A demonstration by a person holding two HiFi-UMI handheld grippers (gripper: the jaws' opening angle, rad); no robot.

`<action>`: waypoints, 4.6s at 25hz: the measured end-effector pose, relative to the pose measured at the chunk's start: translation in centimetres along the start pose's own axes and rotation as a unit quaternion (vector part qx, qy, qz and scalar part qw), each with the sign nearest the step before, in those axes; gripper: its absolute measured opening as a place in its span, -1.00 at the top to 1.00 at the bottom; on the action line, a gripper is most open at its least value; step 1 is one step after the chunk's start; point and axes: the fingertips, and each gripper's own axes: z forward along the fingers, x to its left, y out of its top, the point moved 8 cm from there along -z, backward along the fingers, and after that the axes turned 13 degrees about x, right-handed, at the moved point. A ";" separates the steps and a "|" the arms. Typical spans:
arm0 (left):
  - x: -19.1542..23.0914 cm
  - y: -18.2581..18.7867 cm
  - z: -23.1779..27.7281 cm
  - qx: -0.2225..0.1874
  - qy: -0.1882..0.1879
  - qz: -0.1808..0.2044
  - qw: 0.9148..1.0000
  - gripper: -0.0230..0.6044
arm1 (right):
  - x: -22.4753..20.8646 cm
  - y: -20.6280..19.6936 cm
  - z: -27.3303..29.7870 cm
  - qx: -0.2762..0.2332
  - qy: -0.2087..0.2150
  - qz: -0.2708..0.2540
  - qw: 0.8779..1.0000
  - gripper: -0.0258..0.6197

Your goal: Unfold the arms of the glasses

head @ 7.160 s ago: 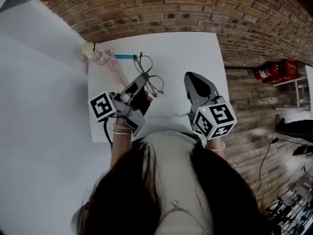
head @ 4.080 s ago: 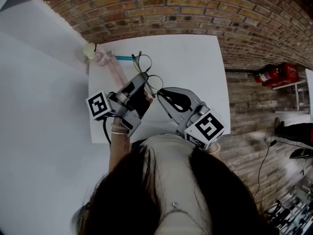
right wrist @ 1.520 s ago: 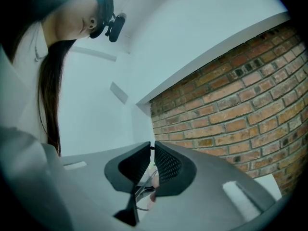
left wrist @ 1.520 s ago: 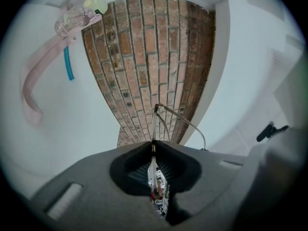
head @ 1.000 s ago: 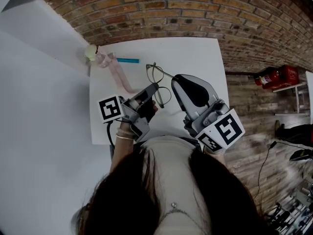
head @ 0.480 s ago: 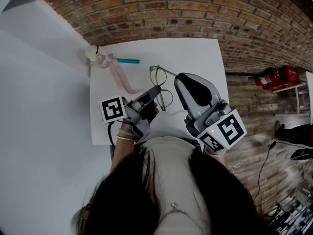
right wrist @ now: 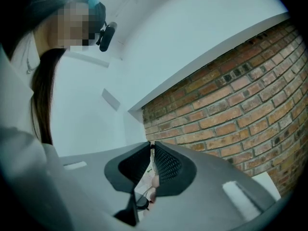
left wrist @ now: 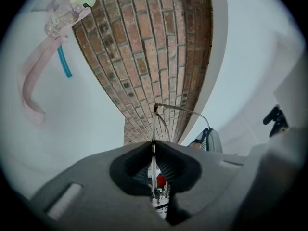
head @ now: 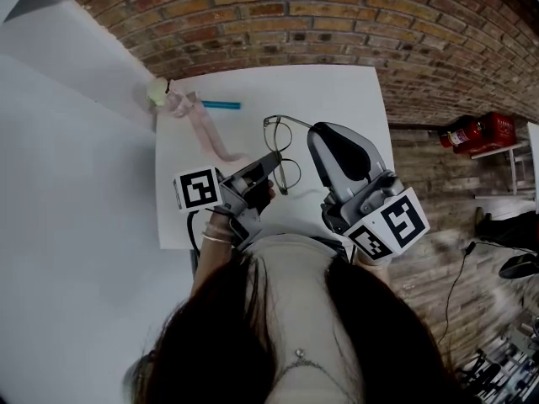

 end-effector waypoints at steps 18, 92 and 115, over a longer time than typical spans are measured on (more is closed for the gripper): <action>1.2 -0.4 0.0 0.048 0.050 0.034 0.997 0.85 | -0.9 0.0 -0.3 -0.013 -0.014 0.018 1.000 0.83; -0.6 1.1 -0.6 -0.029 0.082 0.103 0.991 0.85 | -0.4 -4.3 3.3 0.085 0.041 0.101 0.990 0.72; -1.7 0.9 -0.3 -0.045 0.102 0.212 0.971 0.85 | 0.2 -5.3 5.4 0.130 0.049 0.101 0.985 0.70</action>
